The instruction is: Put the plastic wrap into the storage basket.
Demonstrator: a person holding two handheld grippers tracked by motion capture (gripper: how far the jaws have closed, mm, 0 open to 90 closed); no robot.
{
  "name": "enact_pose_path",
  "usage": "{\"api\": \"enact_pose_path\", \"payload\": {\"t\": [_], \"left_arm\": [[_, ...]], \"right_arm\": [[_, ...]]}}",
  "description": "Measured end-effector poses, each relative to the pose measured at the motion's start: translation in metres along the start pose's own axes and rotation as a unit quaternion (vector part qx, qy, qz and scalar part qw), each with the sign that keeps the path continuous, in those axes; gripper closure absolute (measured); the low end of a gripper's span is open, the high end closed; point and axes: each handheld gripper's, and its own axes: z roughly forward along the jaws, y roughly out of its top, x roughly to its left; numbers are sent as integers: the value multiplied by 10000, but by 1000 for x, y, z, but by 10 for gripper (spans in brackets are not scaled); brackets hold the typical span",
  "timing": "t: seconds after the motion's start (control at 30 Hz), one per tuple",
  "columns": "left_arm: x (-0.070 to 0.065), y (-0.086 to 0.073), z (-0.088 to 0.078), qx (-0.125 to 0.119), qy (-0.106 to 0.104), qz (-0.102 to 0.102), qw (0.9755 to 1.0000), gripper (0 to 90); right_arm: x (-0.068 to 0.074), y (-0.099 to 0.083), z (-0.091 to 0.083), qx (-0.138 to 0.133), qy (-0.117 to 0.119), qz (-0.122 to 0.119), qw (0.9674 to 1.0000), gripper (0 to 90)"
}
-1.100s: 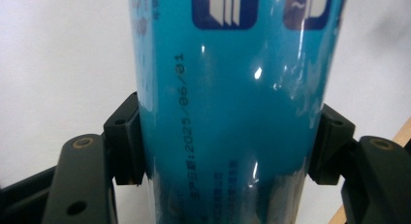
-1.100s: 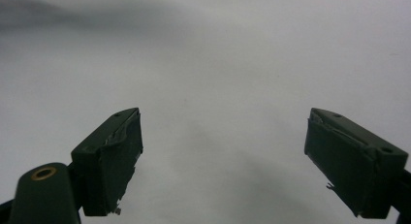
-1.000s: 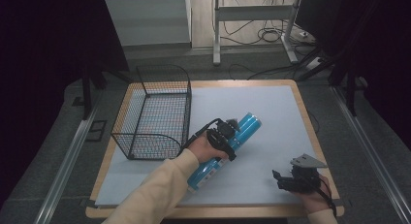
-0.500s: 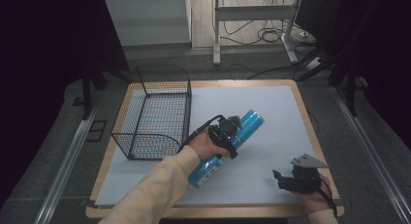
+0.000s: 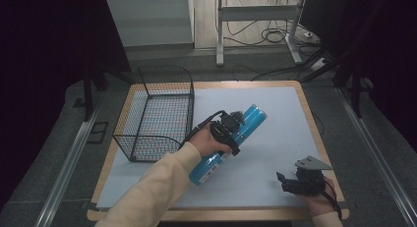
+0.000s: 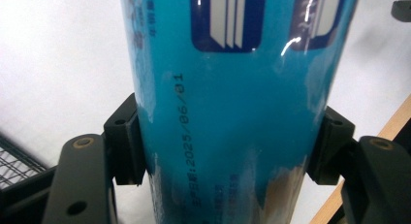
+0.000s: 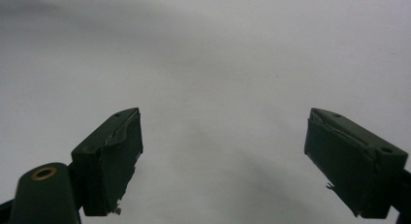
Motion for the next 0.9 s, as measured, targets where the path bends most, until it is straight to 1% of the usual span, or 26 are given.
{"api": "enact_pose_path", "payload": {"t": [0.23, 0.37, 0.5, 0.67, 0.8, 0.9], "left_arm": [[3, 3, -8, -33, 47, 12, 10000, 313], [6, 4, -11, -71, 52, 4, 10000, 313], [9, 6, -13, -83, 13, 4, 10000, 313], [12, 10, -16, -99, 56, 6, 9999, 313], [17, 17, -26, -168, 105, -19, 9998, 313], [20, 19, -30, -223, 104, -49, 9997, 313]], "right_arm": [[0, 0, 0, -7, 8, -2, 10000, 139], [0, 0, 0, -9, 8, -2, 10000, 139], [0, 1, 0, -21, 13, -31, 10000, 139], [1, 1, 0, -16, 40, -7, 10000, 139], [1, 1, 1, -21, 68, -16, 10000, 139], [1, 1, 1, -13, 75, -31, 10000, 140]]}}
